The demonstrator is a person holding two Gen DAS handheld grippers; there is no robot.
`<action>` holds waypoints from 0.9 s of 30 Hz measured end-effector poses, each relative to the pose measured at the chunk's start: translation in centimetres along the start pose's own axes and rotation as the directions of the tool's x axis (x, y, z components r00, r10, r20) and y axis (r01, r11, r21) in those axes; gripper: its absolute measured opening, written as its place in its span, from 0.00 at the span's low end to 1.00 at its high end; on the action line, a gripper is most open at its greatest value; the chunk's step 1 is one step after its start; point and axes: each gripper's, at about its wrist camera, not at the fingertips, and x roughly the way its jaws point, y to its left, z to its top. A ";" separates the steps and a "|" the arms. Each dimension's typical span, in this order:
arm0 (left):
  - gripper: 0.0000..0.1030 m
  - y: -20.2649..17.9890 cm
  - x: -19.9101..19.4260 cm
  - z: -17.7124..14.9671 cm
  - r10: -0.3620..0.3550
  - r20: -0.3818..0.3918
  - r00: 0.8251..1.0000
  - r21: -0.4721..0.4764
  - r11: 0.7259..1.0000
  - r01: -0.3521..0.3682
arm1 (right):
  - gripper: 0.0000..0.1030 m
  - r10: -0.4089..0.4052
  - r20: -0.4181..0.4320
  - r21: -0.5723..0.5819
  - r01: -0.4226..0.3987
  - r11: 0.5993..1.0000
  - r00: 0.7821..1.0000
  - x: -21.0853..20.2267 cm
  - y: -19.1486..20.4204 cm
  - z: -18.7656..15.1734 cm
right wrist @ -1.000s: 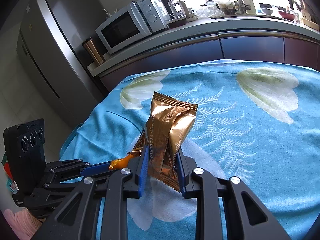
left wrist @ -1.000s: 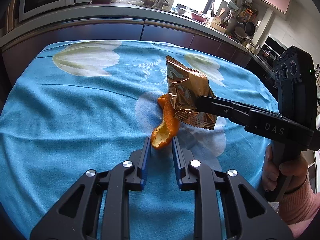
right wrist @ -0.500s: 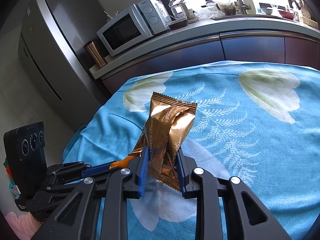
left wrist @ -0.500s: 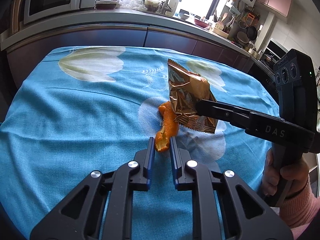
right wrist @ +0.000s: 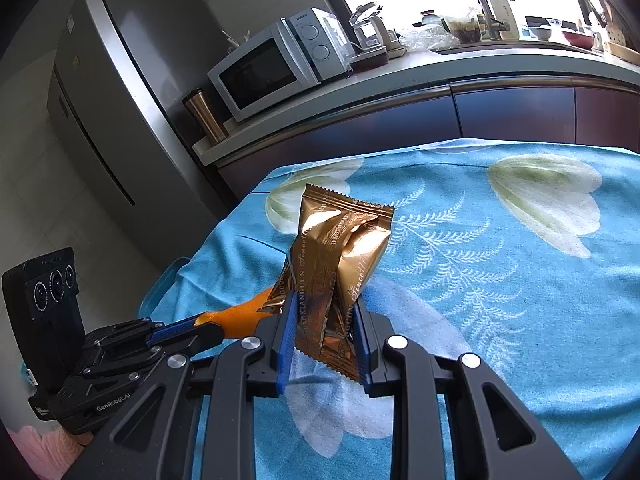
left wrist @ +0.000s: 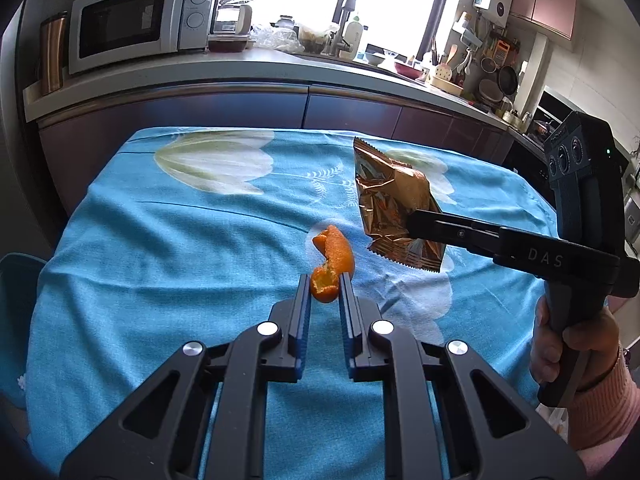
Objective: Collect trash
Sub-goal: 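Carry the orange peel and gold wrapper over to the teal bin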
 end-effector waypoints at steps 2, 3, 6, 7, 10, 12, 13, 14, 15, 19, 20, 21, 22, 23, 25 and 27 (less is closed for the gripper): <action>0.14 0.3 -0.6 0.1 0.006 0.010 1.000 -0.003 1.000 -0.006 | 0.24 0.004 0.003 -0.003 -0.004 1.000 1.000 0.0 0.3 0.0; 0.14 0.5 -0.9 0.0 0.009 0.016 1.000 -0.005 1.000 -0.009 | 0.24 0.007 0.003 -0.005 -0.007 1.000 1.000 0.0 0.4 0.1; 0.14 0.9 -1.7 0.0 0.017 0.028 0.999 -0.011 1.000 -0.016 | 0.24 0.015 0.005 -0.014 -0.014 1.000 1.000 0.0 1.0 0.1; 0.14 1.1 -2.0 -0.1 0.021 0.032 0.999 -0.013 1.000 -0.020 | 0.24 0.018 0.005 -0.018 -0.017 1.000 1.000 0.0 1.2 0.1; 0.14 1.5 -2.8 -0.1 0.029 0.041 0.999 -0.020 0.999 -0.028 | 0.24 0.027 0.008 -0.024 -0.027 0.999 1.000 0.1 1.6 0.2; 0.14 1.7 -3.3 -0.2 0.038 0.049 0.998 -0.023 0.999 -0.037 | 0.24 0.033 0.009 -0.028 -0.032 0.999 0.999 0.1 2.0 0.2; 0.14 1.9 -3.6 -0.3 0.041 0.052 0.998 -0.026 0.999 -0.040 | 0.24 0.036 0.009 -0.029 -0.036 0.999 0.999 0.1 2.2 0.2; 0.14 2.0 -3.8 -0.4 0.043 0.055 0.998 -0.029 0.999 -0.041 | 0.24 0.038 0.009 -0.032 -0.038 0.999 0.999 0.2 2.4 0.2; 0.14 2.2 -4.1 -0.4 0.046 0.058 0.997 -0.031 0.999 -0.044 | 0.24 0.041 0.009 -0.034 -0.041 0.999 0.999 0.2 2.6 0.2; 0.14 2.9 -5.2 -0.8 0.067 0.072 0.995 -0.040 0.997 -0.064 | 0.24 0.053 0.009 -0.043 -0.052 0.998 0.999 0.3 3.3 0.0; 0.14 3.2 -5.5 -0.9 0.073 0.075 0.994 -0.043 0.997 -0.070 | 0.24 0.056 0.008 -0.043 -0.056 0.998 0.998 0.4 3.5 0.0; 0.14 3.3 -5.7 -0.9 0.076 0.078 0.994 -0.046 0.996 -0.073 | 0.24 0.059 0.008 -0.045 -0.058 0.997 0.998 0.5 3.7 0.0; 0.14 3.5 -6.0 -1.0 0.081 0.081 0.993 -0.050 0.996 -0.077 | 0.24 0.061 0.007 -0.047 -0.060 0.997 0.998 0.6 3.8 0.0; 0.14 3.7 -6.2 -1.1 0.087 0.083 0.993 -0.053 0.995 -0.083 | 0.24 0.065 0.006 -0.048 -0.064 0.997 0.998 0.6 4.0 0.0; 0.14 4.0 -6.7 -1.2 0.095 0.088 0.992 -0.059 0.994 -0.090 | 0.24 0.069 0.004 -0.055 -0.068 0.996 0.998 0.8 4.4 0.0; 0.14 4.3 -7.3 -1.4 0.106 0.093 0.990 -0.064 0.993 -0.100 | 0.24 0.077 0.001 -0.059 -0.077 0.995 0.997 0.9 4.7 -0.1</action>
